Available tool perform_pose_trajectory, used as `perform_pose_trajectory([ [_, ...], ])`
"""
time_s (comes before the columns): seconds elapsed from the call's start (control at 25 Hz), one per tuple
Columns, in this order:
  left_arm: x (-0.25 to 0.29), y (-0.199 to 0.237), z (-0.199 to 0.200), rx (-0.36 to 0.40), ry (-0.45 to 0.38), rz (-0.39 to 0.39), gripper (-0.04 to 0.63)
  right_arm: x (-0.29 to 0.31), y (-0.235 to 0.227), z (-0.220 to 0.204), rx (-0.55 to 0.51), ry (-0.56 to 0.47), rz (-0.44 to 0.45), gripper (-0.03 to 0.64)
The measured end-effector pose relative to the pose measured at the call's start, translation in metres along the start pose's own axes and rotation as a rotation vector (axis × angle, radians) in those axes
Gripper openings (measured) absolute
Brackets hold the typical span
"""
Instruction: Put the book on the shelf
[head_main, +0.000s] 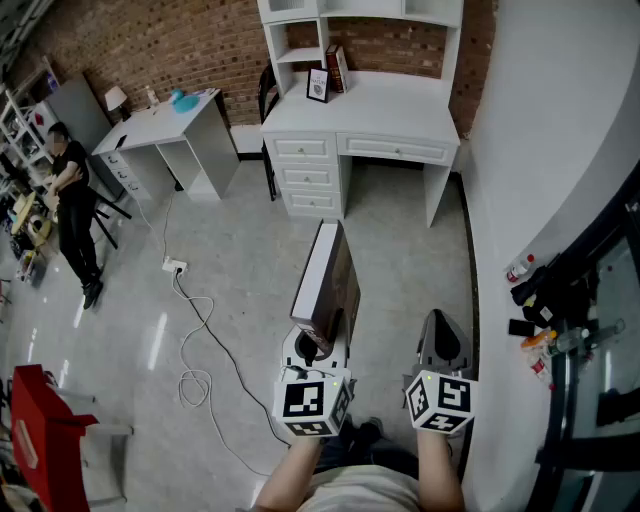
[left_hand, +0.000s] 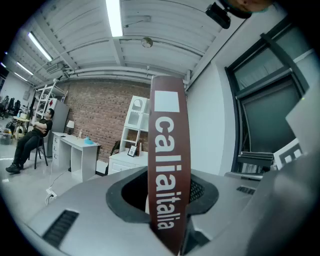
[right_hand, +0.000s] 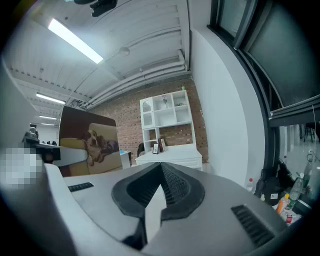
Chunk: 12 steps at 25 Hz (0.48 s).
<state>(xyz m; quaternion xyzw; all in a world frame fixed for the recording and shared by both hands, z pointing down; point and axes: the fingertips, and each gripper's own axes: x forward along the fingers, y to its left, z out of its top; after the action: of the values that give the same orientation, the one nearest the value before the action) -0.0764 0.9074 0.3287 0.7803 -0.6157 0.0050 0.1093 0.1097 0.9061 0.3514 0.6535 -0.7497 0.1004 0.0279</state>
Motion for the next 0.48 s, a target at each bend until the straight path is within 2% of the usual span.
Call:
perform_pose_trajectory([
  [0.48, 0.016, -0.011, -0.005, 0.005, -0.005, -0.003, 0.147, 0.009, -0.009, 0.007, -0.008, -0.013, 0.028, 0.017],
])
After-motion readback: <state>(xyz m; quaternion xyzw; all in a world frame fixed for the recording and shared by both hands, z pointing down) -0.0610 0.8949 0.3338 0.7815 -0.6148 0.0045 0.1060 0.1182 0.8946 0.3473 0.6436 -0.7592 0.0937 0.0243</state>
